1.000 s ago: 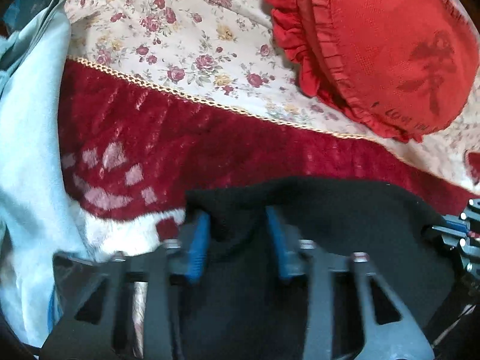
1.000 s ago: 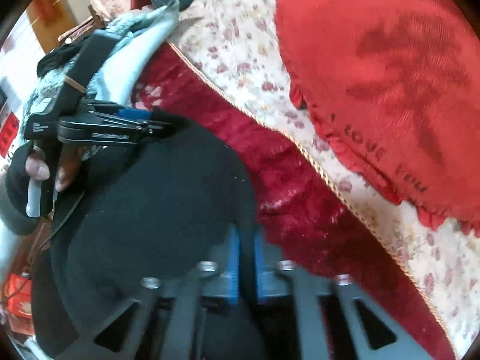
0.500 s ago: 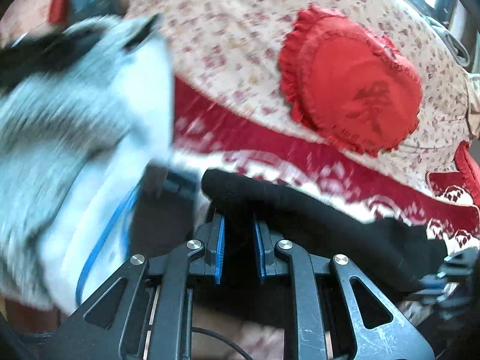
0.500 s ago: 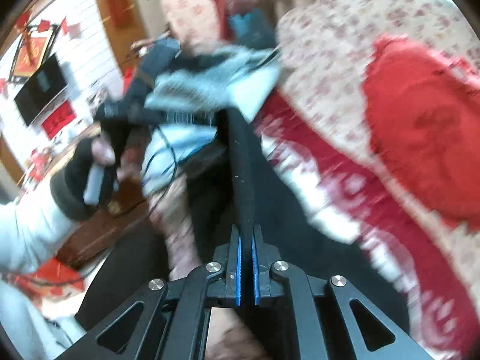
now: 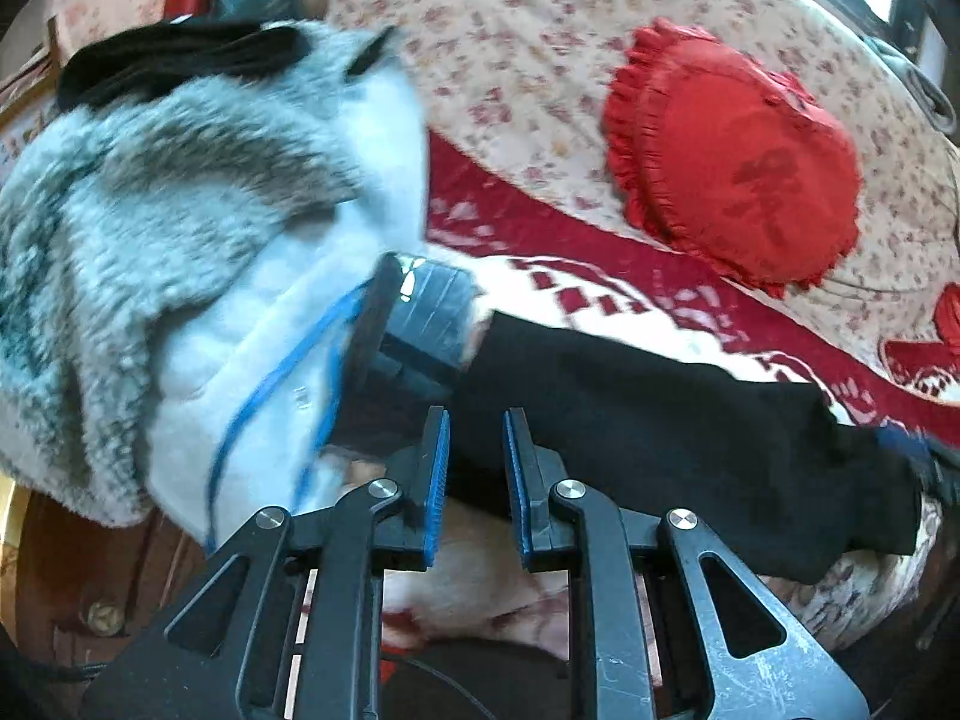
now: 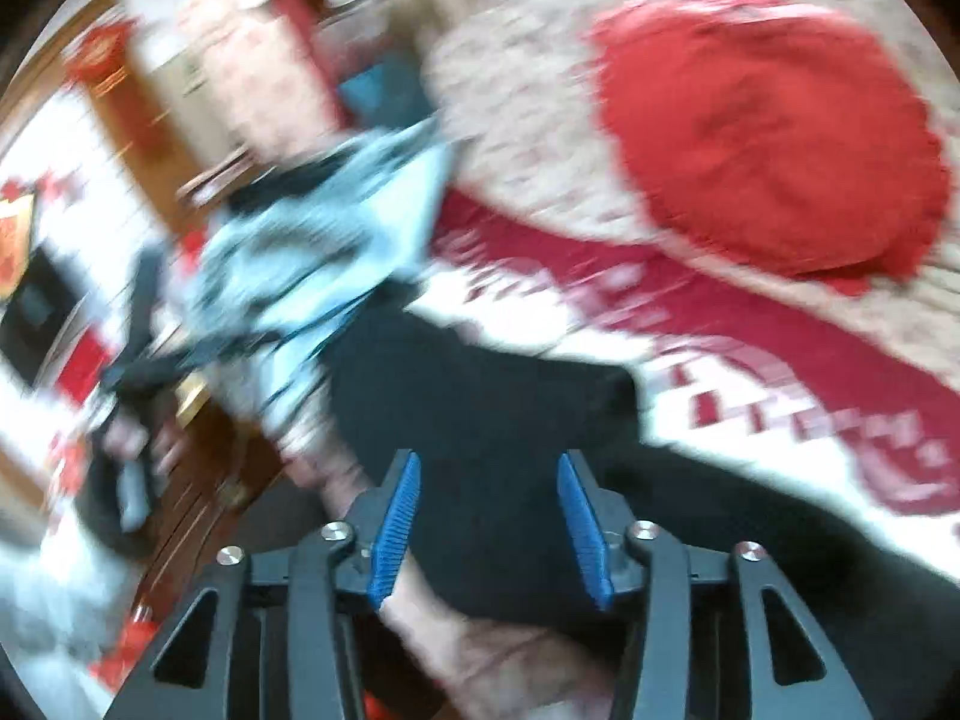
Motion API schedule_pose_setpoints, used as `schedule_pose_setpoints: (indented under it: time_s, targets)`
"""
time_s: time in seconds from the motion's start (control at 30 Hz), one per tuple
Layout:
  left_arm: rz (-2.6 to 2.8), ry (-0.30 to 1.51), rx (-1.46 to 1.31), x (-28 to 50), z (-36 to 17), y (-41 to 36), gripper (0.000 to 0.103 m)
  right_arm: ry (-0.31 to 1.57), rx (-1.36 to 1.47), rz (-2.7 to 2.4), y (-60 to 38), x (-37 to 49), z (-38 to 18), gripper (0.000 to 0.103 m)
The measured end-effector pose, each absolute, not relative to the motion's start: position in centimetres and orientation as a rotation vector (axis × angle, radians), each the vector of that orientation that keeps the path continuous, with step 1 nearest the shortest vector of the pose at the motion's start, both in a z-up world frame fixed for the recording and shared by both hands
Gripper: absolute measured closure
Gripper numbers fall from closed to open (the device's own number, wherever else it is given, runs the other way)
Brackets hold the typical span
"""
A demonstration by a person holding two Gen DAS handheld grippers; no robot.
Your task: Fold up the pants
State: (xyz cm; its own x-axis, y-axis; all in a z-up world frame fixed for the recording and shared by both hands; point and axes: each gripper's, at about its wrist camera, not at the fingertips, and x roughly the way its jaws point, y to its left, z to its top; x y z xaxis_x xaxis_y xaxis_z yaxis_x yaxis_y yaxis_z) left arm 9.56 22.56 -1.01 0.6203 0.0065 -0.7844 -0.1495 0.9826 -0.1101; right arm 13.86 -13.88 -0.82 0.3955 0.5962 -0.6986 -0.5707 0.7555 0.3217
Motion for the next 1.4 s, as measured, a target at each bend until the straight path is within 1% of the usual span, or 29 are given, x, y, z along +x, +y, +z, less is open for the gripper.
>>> schedule_pose_setpoints:
  time_s: [0.07, 0.17, 0.2, 0.27, 0.3, 0.4, 0.43, 0.47, 0.6, 0.7, 0.73, 0.77, 0.83, 0.93, 1.0, 1.13, 1.2, 1.3, 1.4]
  targets:
    - [0.07, 0.903, -0.149, 10.3, -1.3, 21.1, 0.087, 0.921, 0.031, 0.665, -14.1, 16.3, -0.9, 0.056]
    - [0.044, 0.931, -0.141, 11.3, -2.6, 19.0, 0.087, 0.986, 0.079, 0.669, -13.1, 19.4, -2.7, 0.058]
    - [0.038, 0.939, -0.141, 11.7, -3.1, 18.3, 0.087, 1.009, 0.11, 0.692, -12.5, 20.1, -3.5, 0.061]
    - [0.044, 0.956, -0.128, 12.2, -4.1, 17.4, 0.087, 1.037, 0.109, 0.708, -11.2, 21.0, -4.8, 0.087]
    - [0.052, 0.97, -0.116, 12.4, -4.8, 17.0, 0.087, 1.041, 0.057, 0.68, -10.5, 21.0, -5.3, 0.094]
    - [0.057, 0.986, -0.114, 12.5, -6.1, 16.6, 0.087, 0.994, -0.026, 0.626, -10.7, 21.4, -5.2, 0.096]
    - [0.064, 0.986, -0.115, 12.5, -6.6, 16.5, 0.085, 0.975, -0.052, 0.589, -10.9, 21.7, -5.1, 0.096]
    - [0.071, 0.984, -0.111, 12.6, -6.9, 16.4, 0.085, 0.961, -0.077, 0.566, -11.6, 22.0, -5.0, 0.096]
    - [0.108, 0.965, -0.078, 12.6, -7.1, 15.6, 0.085, 0.99, -0.135, 0.515, -10.7, 23.2, -7.8, 0.096]
    - [0.086, 0.964, -0.095, 12.0, -6.2, 15.3, 0.085, 0.981, -0.006, 0.54, -12.2, 22.8, -6.7, 0.094]
    - [0.07, 0.965, -0.109, 11.8, -5.8, 15.2, 0.085, 0.98, 0.029, 0.559, -13.0, 22.3, -6.2, 0.09]
    - [0.061, 0.961, -0.113, 11.5, -5.5, 15.0, 0.085, 0.974, 0.045, 0.568, -13.7, 21.6, -5.6, 0.08]
    - [0.046, 0.934, -0.104, 10.9, -4.5, 14.1, 0.085, 0.941, 0.036, 0.556, -15.1, 19.6, -4.1, 0.069]
    - [-0.003, 0.91, -0.102, 10.5, -3.5, 11.9, 0.085, 0.919, 0.045, 0.57, -17.8, 16.3, -2.7, 0.069]
    - [-0.042, 0.906, -0.098, 10.5, -3.3, 10.1, 0.085, 0.935, 0.025, 0.587, -18.6, 14.3, -3.0, 0.069]
    - [-0.104, 0.946, -0.071, 10.7, -4.5, 6.6, 0.085, 0.99, -0.058, 0.553, -18.3, 11.9, -6.2, 0.069]
    - [-0.122, 0.995, -0.058, 10.7, -6.0, 5.2, 0.085, 1.017, -0.027, 0.528, -19.2, 11.2, -8.0, 0.068]
    - [-0.105, 1.004, -0.012, 10.2, -7.1, 3.9, 0.085, 0.995, 0.046, 0.533, -21.6, 9.8, -6.5, 0.069]
    - [-0.11, 0.997, -0.009, 10.3, -6.7, 3.4, 0.085, 0.914, 0.062, 0.413, -26.0, 8.0, -4.0, 0.067]
